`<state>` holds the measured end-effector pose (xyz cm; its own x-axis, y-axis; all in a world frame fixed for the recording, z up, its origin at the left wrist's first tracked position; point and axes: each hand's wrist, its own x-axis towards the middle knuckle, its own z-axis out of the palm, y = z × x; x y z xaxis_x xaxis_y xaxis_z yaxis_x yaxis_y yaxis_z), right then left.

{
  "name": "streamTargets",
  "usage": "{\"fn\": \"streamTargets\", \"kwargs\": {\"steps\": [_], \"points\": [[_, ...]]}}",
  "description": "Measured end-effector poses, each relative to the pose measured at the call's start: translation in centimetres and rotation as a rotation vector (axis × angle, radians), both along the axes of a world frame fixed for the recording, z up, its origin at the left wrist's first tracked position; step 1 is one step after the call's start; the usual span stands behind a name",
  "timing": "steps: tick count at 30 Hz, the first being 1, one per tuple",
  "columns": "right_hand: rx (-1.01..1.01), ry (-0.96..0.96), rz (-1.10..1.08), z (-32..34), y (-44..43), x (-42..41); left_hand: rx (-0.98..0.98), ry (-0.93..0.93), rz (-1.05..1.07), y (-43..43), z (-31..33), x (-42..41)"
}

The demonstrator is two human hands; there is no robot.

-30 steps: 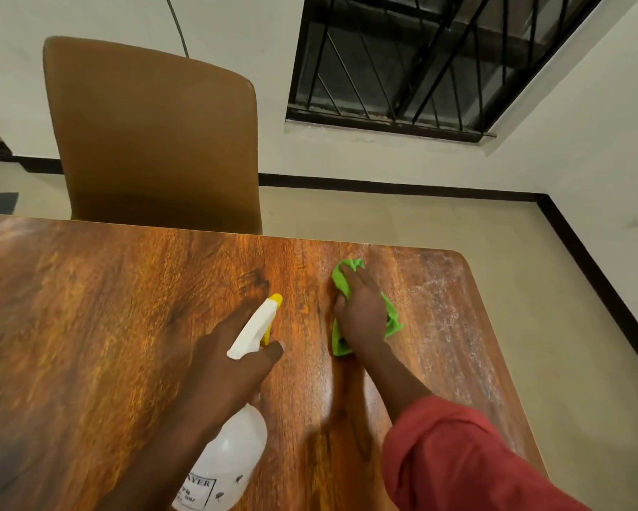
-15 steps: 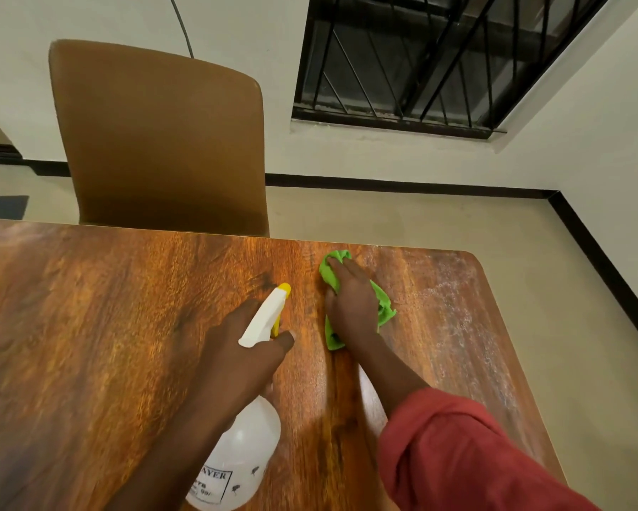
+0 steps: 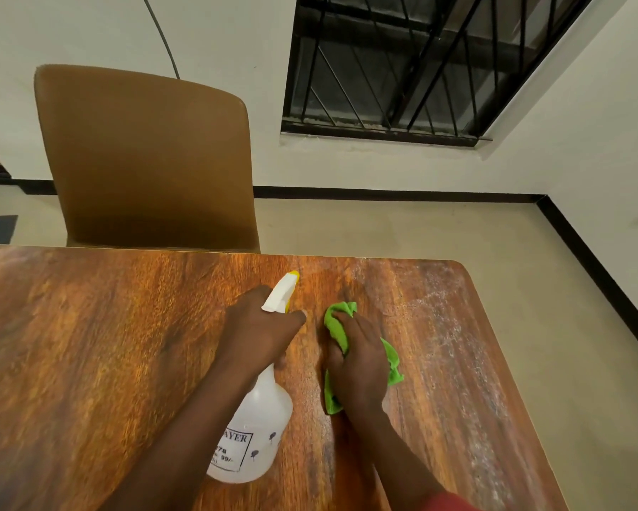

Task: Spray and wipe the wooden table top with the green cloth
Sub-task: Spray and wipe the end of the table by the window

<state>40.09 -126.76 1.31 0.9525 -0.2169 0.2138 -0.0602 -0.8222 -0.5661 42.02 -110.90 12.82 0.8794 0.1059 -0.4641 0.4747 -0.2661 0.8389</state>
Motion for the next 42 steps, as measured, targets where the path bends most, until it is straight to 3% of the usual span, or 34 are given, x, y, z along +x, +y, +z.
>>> {"fn": "streamTargets", "kwargs": {"steps": [11, 20, 25, 31, 38, 42], "points": [[0.005, 0.085, -0.090, -0.5, -1.9, 4.0, -0.091, 0.043, 0.049, 0.9, -0.2, -2.3], [-0.093, 0.124, 0.163, 0.2, 3.6, 12.1, -0.110, 0.052, 0.108, 3.1, -1.9, -4.4], [-0.140, 0.117, 0.401, -0.1, 4.9, 8.3, -0.078, 0.042, 0.082, 3.0, -2.4, -3.8], [-0.106, 0.143, 0.150, 0.4, 3.4, 12.1, -0.095, 0.051, 0.074, 3.4, -2.3, -4.7], [-0.127, 0.098, 0.361, -0.3, 6.8, 7.5, -0.100, 0.010, 0.034, 4.8, -2.6, -5.4], [-0.179, 0.092, 0.310, 0.2, 3.5, 4.1, -0.156, 0.023, -0.027, 5.4, -1.6, -6.5]]}}
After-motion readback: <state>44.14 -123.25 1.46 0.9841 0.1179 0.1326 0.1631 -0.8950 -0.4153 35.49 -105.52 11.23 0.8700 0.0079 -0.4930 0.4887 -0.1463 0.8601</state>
